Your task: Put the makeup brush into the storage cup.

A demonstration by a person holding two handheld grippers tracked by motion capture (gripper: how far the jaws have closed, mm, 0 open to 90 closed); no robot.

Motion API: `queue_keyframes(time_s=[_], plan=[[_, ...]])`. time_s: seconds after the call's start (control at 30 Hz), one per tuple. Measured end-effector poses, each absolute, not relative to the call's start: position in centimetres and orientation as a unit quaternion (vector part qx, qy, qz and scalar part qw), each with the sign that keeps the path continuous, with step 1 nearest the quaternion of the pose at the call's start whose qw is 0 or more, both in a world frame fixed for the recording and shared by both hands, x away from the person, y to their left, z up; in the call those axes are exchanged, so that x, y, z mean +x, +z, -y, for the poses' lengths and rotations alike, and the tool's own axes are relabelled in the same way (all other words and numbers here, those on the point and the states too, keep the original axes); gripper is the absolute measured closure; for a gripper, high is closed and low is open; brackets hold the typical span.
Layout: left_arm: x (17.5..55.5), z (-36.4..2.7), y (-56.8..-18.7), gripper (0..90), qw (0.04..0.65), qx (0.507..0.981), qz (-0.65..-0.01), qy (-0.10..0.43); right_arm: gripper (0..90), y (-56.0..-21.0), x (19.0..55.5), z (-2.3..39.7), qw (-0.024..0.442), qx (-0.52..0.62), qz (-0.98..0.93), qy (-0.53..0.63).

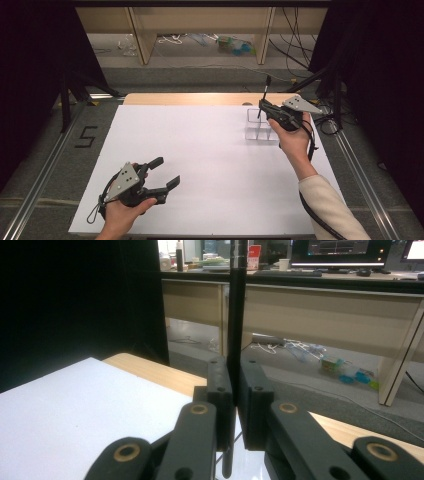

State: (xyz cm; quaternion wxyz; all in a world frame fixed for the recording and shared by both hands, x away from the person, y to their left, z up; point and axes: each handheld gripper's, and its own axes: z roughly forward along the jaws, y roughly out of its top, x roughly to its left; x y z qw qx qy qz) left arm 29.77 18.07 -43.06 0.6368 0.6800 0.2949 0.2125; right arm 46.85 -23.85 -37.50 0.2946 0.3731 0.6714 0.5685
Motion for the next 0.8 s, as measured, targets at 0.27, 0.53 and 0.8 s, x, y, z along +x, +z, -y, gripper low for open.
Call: queue_keyframes(time_s=[0.27, 0.53, 0.8], plan=[[29.78, -18.09, -43.07, 19.3, 0.636, 0.681, -0.295, 0.212, 85.8, -37.51, 47.09, 23.79, 0.293, 0.377, -0.672, 0.565], [29.78, -18.10, -43.06, 19.3, 0.637, 0.680, -0.295, 0.212, 85.8, -37.60, 47.40, 23.67, 0.293, 0.377, -0.671, 0.567], [29.78, -18.13, -43.07, 19.3, 0.636, 0.681, -0.294, 0.212, 85.8, -37.60, 47.64, 23.43, 0.293, 0.377, -0.673, 0.565]])
